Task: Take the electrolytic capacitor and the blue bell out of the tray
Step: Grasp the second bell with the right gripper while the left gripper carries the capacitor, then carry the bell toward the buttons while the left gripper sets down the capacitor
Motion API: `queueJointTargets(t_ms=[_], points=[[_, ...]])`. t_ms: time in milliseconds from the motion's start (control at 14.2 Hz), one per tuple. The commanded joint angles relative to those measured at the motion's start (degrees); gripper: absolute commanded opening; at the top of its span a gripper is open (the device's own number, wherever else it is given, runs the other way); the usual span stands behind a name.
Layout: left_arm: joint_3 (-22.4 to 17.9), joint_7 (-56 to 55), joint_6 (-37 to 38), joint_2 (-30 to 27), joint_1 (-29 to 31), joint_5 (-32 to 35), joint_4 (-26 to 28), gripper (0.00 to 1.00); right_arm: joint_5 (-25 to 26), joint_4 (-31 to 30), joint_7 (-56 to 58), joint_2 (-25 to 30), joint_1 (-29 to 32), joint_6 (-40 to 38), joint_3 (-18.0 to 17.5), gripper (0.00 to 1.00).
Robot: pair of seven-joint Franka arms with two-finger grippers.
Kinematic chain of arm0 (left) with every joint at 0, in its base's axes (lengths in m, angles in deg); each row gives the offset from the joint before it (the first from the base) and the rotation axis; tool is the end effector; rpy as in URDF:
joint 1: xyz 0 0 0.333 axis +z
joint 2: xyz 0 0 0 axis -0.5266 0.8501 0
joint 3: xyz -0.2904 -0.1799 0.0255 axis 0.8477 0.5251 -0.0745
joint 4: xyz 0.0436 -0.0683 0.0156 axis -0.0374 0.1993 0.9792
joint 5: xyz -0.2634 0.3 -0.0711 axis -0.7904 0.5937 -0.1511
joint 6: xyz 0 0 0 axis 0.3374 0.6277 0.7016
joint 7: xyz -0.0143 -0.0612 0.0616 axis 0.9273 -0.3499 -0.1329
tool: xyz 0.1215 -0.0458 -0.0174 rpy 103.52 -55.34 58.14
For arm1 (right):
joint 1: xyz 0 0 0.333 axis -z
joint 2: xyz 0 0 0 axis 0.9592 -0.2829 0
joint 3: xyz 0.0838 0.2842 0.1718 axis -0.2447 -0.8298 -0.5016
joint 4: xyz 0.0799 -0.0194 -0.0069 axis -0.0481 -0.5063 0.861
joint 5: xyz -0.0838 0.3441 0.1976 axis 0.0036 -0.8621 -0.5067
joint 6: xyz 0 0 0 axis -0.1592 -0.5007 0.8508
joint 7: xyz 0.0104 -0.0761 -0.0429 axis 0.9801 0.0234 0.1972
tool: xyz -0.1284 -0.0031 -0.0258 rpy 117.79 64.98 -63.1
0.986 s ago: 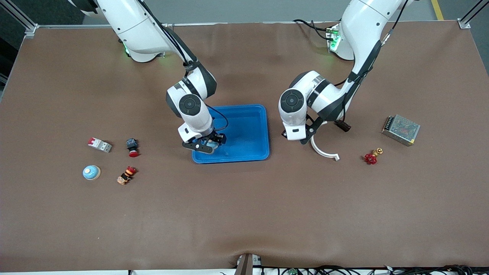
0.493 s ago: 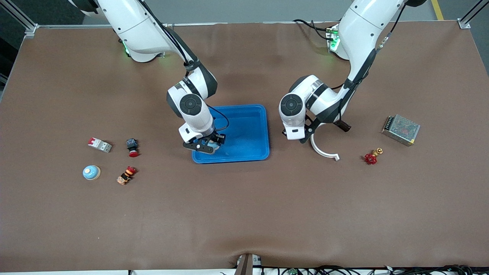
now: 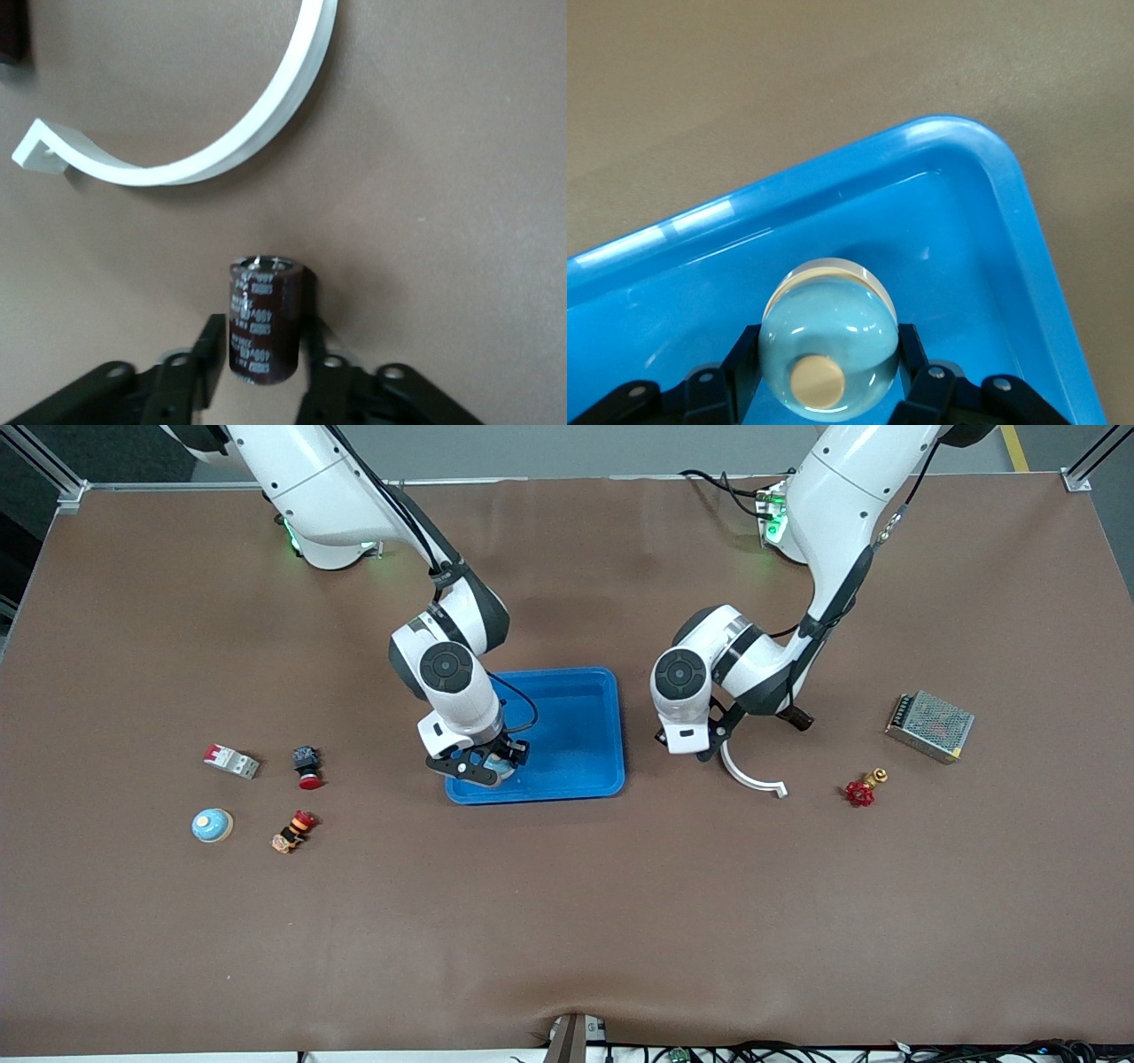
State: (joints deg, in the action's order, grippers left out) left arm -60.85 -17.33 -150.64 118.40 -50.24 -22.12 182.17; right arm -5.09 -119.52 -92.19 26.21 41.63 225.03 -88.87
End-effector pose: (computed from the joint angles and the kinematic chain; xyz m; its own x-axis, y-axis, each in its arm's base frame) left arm 0.4876 -0.3483 0.1619 0.6399 0.7683 0.0137 0.7442 -0.6153 -0.2599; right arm 0.5469 0.3987 0.2023 0.9519 -0.3064 0.0080 -0.3054 -0.9504 -0.0590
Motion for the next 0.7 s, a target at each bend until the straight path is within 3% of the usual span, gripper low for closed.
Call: queueJointTargets(t_ms=[0, 282, 634], points=[[-0.05, -0.29, -0.32, 0.65, 0.27, 0.84, -1.81, 1.00, 0.97, 2.20, -1.75, 0.37, -0.93, -3.38, 0.58, 0.00], [0.04, 0.41, 3.09, -0.32, 0.45, 0.93, -5.94, 1.00, 1.05, 6.68, -0.18, 2.65, -0.14, -12.50, 0.66, 0.00], [-0.14, 2.95, 6.01, -0.32, 0.54, 0.85, -10.96, 1.00, 0.97, 6.52, 7.20, 6.16, 1.44, -18.32, 0.66, 0.00]])
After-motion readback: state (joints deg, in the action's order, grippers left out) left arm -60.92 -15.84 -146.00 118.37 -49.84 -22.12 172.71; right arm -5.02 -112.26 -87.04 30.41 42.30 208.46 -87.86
